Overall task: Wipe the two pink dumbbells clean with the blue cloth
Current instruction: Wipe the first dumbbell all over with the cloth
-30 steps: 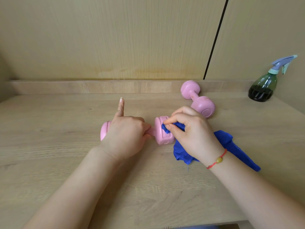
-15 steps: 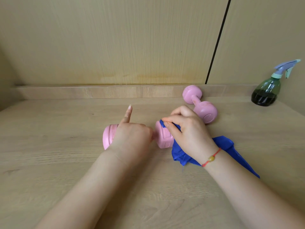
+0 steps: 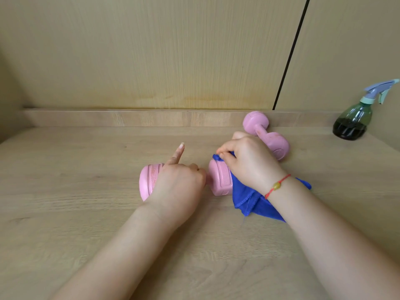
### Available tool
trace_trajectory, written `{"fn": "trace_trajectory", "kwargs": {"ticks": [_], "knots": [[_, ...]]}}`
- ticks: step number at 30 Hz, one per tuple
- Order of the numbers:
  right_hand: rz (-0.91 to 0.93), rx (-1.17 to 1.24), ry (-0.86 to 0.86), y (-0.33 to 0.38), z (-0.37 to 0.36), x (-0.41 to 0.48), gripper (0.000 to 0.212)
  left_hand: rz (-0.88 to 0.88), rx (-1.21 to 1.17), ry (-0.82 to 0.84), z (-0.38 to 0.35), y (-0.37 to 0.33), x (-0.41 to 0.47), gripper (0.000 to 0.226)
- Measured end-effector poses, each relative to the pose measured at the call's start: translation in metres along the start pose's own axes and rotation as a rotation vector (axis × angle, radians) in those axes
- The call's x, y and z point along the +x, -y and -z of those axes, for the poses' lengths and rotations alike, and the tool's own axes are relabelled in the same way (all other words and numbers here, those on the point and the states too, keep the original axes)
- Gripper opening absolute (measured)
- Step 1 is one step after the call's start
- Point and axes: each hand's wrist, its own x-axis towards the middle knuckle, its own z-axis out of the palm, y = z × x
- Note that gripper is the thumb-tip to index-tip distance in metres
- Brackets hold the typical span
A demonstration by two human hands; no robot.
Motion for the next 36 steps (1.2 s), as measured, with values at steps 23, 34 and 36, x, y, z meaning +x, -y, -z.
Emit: {"fn": "trace_trajectory", "kwargs": {"ticks": [23, 34, 36], "knots": [[0.086, -0.211, 0.169, 0.014, -0.005, 0.01, 0.023, 0.072, -0.099, 0.136, 0.013, -0.012, -0.008, 0.029], [0.144, -0.153, -0.007, 0.013, 0.011, -0.021, 0.021, 0.045, -0.059, 0.18, 0.021, -0.009, -0.008, 0.028], [0.091, -0.184, 0.074, 0.014, 0.01, -0.009, 0.024, 0.068, -0.054, 0.186, 0.015, -0.008, -0.004, 0.027]]}}
